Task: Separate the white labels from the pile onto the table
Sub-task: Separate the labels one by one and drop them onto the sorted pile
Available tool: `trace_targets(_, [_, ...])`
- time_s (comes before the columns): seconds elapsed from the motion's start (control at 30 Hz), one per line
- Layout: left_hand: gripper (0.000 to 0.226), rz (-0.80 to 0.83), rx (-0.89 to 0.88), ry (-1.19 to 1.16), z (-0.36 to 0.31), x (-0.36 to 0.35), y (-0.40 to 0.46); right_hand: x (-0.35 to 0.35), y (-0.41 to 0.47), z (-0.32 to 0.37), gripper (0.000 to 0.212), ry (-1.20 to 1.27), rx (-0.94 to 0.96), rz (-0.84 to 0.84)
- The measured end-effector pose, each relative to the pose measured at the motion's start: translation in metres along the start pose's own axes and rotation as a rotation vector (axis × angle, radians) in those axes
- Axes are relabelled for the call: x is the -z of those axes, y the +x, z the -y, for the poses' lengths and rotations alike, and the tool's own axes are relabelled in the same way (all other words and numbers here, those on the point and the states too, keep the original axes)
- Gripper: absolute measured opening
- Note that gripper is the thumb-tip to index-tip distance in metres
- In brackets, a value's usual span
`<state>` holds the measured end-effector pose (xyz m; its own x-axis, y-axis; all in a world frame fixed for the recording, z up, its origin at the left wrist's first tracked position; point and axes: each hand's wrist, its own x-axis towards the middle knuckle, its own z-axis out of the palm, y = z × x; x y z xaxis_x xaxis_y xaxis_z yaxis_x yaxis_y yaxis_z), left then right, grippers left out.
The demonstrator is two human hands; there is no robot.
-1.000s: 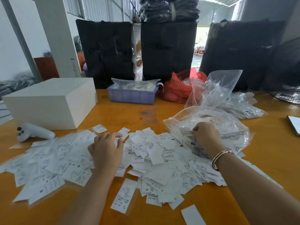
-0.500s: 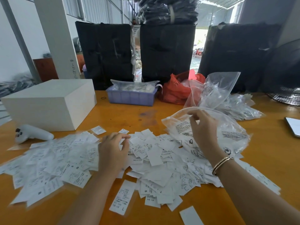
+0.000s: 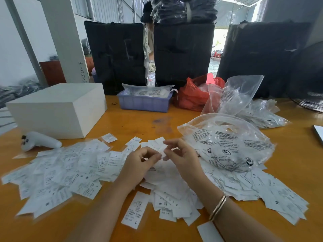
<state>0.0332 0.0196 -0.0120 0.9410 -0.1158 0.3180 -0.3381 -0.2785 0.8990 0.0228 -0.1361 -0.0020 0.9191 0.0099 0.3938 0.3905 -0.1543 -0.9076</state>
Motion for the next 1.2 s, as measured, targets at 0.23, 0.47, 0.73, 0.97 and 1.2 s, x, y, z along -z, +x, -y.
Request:
trace_targets(0.23, [0.01, -0.194, 0.114, -0.211, 0.0, 0.006, 0.004, 0.029, -0.008, -0.008, 0.035, -0.805, 0.22, 0.282])
trace_targets(0.47, [0.005, -0.263, 0.114, -0.187, 0.0, 0.009, 0.003, 0.031, -0.01, -0.013, 0.031, -0.91, 0.262, 0.372])
trace_targets(0.73, [0.013, -0.197, 0.003, 0.023, 0.0, 0.004, 0.001, 0.02, -0.012, 0.001, 0.019, 0.023, 0.014, -0.135])
trace_targets(0.97, [0.025, -0.079, -0.19, 0.18, -0.005, -0.002, -0.003, 0.01, -0.012, 0.003, 0.024, 0.283, -0.014, -0.193])
trace_targets(1.2, [0.024, -0.057, -0.258, 0.226, -0.006, -0.003, -0.004, 0.012, -0.011, -0.001, 0.028, 0.185, 0.033, -0.197])
